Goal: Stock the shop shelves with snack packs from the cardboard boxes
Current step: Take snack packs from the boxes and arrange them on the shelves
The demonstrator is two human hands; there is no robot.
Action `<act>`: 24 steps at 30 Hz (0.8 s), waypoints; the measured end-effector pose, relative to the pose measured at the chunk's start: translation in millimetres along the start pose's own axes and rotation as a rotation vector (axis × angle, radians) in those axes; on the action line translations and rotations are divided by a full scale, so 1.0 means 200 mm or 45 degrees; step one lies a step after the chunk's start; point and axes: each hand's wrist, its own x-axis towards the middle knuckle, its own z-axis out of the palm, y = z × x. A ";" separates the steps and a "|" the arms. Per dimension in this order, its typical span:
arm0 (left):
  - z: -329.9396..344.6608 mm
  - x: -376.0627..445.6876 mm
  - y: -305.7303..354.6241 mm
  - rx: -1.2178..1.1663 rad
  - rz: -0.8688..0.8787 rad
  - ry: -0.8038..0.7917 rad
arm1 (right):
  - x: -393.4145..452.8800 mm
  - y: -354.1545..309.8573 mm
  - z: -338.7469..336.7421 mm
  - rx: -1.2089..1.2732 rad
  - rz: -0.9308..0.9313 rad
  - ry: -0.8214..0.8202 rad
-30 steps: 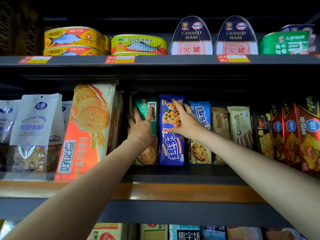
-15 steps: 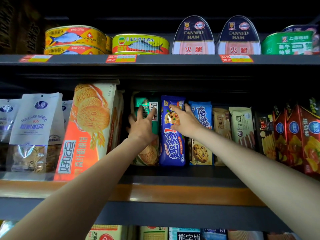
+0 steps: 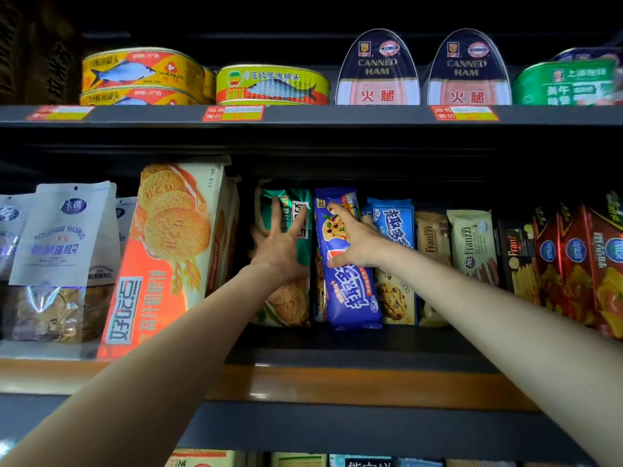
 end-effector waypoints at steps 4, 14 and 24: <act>0.01 0.01 0.00 -0.011 0.006 -0.003 | -0.01 0.02 0.04 0.064 0.008 0.083; 0.01 -0.04 0.06 0.034 -0.027 0.015 | -0.01 0.03 0.07 -0.002 -0.060 0.096; -0.01 -0.08 0.07 0.001 -0.063 -0.043 | -0.03 0.04 0.03 0.194 -0.107 0.160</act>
